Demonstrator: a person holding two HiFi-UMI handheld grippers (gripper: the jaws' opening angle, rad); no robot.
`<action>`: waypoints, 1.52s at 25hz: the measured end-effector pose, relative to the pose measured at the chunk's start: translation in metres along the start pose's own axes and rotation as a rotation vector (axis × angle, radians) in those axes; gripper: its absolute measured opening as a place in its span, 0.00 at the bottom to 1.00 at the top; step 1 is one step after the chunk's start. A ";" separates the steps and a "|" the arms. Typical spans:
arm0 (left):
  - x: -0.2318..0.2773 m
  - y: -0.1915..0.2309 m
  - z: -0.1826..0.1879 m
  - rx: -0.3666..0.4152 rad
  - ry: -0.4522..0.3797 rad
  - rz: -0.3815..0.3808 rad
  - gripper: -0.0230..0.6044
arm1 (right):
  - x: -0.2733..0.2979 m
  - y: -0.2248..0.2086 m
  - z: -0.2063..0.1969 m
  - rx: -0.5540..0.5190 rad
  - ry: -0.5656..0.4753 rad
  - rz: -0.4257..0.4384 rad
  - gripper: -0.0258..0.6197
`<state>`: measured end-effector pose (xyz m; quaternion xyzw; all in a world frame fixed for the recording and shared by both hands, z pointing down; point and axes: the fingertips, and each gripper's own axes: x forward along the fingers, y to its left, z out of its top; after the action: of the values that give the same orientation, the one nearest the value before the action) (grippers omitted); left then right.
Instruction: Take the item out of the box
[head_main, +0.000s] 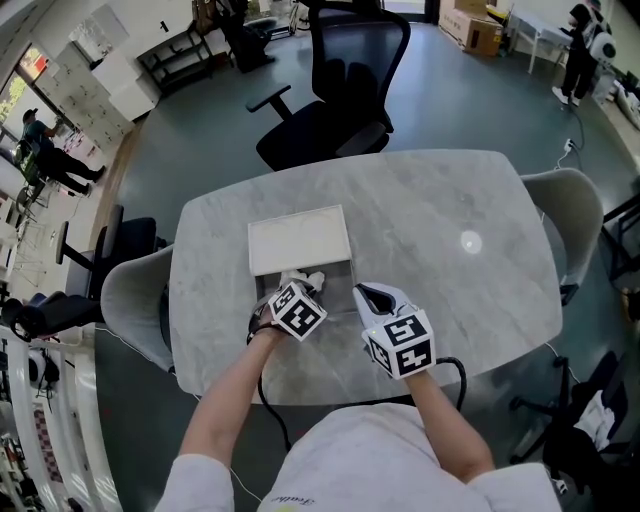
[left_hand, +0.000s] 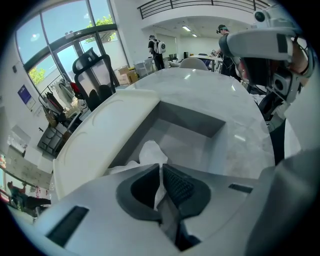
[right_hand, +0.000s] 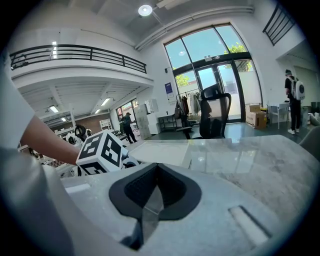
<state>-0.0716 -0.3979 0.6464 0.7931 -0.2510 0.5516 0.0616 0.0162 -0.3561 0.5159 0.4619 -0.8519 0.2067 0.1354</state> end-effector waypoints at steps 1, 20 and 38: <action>-0.001 -0.001 -0.001 0.004 0.003 -0.003 0.08 | 0.000 0.001 0.001 0.000 -0.001 0.002 0.04; -0.079 -0.021 0.002 -0.060 -0.159 0.060 0.08 | -0.028 0.038 0.007 -0.025 -0.056 0.033 0.04; -0.230 -0.040 -0.022 -0.405 -0.610 0.270 0.08 | -0.083 0.114 0.032 -0.150 -0.150 0.046 0.04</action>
<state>-0.1326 -0.2791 0.4541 0.8522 -0.4638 0.2329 0.0662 -0.0365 -0.2545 0.4270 0.4448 -0.8832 0.1099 0.1005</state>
